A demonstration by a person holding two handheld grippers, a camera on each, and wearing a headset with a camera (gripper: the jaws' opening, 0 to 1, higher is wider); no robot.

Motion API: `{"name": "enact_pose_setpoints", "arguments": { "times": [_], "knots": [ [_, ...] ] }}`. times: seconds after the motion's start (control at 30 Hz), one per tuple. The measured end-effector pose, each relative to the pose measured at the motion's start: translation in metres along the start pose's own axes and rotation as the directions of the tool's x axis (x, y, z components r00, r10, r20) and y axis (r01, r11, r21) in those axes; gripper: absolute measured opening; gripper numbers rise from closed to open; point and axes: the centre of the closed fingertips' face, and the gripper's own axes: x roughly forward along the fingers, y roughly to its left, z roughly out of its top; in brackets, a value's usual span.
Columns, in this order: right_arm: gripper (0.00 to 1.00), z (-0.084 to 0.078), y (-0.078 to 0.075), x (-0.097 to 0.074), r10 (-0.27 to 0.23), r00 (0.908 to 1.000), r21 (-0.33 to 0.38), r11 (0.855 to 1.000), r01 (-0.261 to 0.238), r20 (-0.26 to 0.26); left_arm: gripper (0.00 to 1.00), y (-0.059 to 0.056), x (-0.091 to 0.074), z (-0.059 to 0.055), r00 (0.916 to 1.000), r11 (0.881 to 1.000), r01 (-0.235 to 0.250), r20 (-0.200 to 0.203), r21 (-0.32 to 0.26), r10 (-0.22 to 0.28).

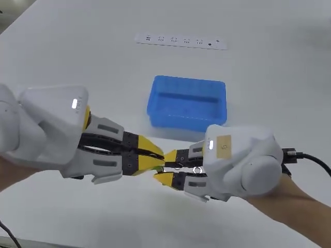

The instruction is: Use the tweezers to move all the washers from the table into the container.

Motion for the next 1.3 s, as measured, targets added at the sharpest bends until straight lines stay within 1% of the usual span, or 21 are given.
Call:
{"name": "enact_pose_setpoints", "arguments": {
  "times": [0.3, 0.5, 0.8, 1.1, 1.17, 1.3],
  "knots": [
    [0.11, -0.009, -0.006, 0.005, -0.005, 0.9999, 0.024, 1.0, 0.005, -0.013, 0.06, 0.008, 0.006, -0.008, 0.9999, 1.0, -0.003, -0.014, -0.005, 0.003],
    [0.12, -0.013, -0.009, 0.01, 0.004, 0.9999, 0.047, 0.999, -0.003, -0.012, 0.06, 0.012, 0.007, -0.011, 0.9998, 1.0, -0.005, -0.02, -0.015, 0.005],
    [0.12, -0.017, -0.007, 0.016, 0.021, 0.9996, 0.065, 0.998, -0.02, -0.018, 0.06, 0.014, 0.007, -0.017, 0.9997, 1.0, 0.0, -0.025, -0.032, -0.001],
    [0.12, -0.018, -0.01, 0.016, 0.013, 0.9998, 0.075, 0.997, -0.012, -0.014, 0.06, 0.015, 0.009, -0.015, 0.9998, 1.0, 0.004, -0.02, -0.028, -0.005],
    [0.12, -0.019, -0.011, 0.016, 0.012, 0.9999, 0.079, 0.997, -0.011, -0.012, 0.06, 0.015, 0.01, -0.015, 0.9999, 0.999, 0.008, -0.014, -0.036, -0.008],
    [0.12, -0.023, -0.01, 0.017, 0.017, 0.9996, 0.084, 0.996, -0.015, -0.02, 0.06, 0.016, 0.011, -0.018, 0.9996, 0.999, 0.006, -0.027, -0.035, -0.007]
  ]
}}
